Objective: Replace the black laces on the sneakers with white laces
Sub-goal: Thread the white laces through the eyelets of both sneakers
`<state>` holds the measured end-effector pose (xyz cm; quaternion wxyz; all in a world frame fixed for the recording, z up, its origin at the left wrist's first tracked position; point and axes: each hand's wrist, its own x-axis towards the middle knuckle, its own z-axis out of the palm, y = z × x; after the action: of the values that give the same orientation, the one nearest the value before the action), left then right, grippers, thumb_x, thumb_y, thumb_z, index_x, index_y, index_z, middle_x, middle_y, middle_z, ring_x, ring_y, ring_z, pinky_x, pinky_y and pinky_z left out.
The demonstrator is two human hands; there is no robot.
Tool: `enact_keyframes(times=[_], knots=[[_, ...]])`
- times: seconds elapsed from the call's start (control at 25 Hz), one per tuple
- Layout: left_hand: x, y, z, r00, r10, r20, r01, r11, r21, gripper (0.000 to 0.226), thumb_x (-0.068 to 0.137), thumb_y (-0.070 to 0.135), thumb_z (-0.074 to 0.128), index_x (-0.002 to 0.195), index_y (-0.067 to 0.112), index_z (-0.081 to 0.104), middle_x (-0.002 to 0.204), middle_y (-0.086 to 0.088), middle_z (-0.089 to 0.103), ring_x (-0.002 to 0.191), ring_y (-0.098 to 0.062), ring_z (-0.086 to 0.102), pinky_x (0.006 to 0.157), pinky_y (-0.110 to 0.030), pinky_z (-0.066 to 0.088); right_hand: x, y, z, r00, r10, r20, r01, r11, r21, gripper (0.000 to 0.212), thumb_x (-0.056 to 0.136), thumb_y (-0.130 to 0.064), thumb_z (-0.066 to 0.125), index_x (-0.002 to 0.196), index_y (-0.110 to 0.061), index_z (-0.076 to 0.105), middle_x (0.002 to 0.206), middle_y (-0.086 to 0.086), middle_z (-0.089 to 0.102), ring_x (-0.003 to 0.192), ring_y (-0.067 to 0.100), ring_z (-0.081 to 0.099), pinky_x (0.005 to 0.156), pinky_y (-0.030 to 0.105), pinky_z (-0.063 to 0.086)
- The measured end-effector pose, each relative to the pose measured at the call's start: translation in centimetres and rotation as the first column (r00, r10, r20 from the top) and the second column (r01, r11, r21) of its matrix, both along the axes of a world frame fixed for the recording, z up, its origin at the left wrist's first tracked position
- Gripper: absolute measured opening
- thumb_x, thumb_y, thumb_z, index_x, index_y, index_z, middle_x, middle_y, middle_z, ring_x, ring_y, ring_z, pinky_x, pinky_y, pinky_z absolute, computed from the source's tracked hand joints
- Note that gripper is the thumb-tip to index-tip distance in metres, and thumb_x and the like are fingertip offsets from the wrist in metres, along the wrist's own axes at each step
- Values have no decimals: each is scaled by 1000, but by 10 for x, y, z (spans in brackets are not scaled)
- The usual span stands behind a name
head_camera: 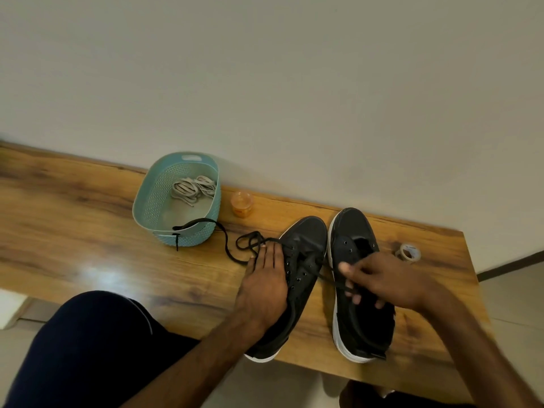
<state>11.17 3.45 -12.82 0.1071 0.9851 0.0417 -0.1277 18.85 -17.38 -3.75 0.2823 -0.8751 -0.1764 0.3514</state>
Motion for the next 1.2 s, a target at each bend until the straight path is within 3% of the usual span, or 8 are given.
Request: enact_keyframes(times=[0.16,0.4,0.48,0.56,0.64,0.84,1.0,1.2], knots=[[-1,-2,-2,1000,-2,0,2,1000,6,84,100,38,41,153,3,-15,164,-15,-8,152,-26,-4,124,-41,4,-27,57,-34,839,74,538,66,969,-237,39,96,-62,41,105,-28,57,98,-10,61,81,11,61,68,29,50],[-1,-3,1,1000,-8,-24,9,999,53,84,100,43,38,153,2,-14,164,-15,-7,152,-27,-3,124,-45,6,-32,62,-46,854,121,506,52,948,-315,14,104,-32,44,105,-21,51,108,-2,60,89,17,62,75,33,49],[-2,-3,4,1000,0,-29,2,997,71,85,100,45,39,153,3,-13,164,-15,-5,152,-28,-2,123,-48,7,-23,47,-21,958,29,287,-38,999,27,10,103,-22,47,95,-20,52,92,-5,60,76,10,56,70,30,48],[-1,-2,5,999,17,-36,-14,997,78,86,100,45,39,153,3,-13,164,-15,-5,152,-28,-2,122,-50,8,-11,14,21,1000,-9,-24,20,859,512,13,101,-17,50,91,-10,55,81,-1,57,61,8,46,57,23,41],[0,-3,6,999,25,-48,-21,996,87,86,100,43,40,153,3,-14,164,-14,-6,152,-28,-1,122,-53,9,1,-26,47,979,-36,-199,164,716,679,17,98,-22,57,88,-7,58,82,5,57,57,11,42,50,22,37],[0,-4,5,997,21,-68,-13,993,114,87,99,41,42,153,2,-14,164,-15,-7,152,-29,-3,119,-57,11,4,-9,-6,869,-73,490,91,996,-13,26,96,-28,60,121,-34,59,124,-11,60,112,15,59,89,32,47],[-1,-5,4,996,-2,-89,15,990,142,84,100,41,38,152,2,-15,164,-15,-9,152,-28,-4,120,-57,11,-36,72,-40,853,88,515,11,982,-186,42,102,-49,39,137,-26,47,134,-7,50,108,14,60,87,32,49],[1,-6,4,996,-4,-87,17,989,144,85,100,44,37,153,2,-15,164,-15,-9,152,-29,-4,120,-58,11,-40,72,-47,824,128,552,79,939,-335,24,103,-40,45,113,-22,57,121,-4,53,92,16,64,75,32,53]])
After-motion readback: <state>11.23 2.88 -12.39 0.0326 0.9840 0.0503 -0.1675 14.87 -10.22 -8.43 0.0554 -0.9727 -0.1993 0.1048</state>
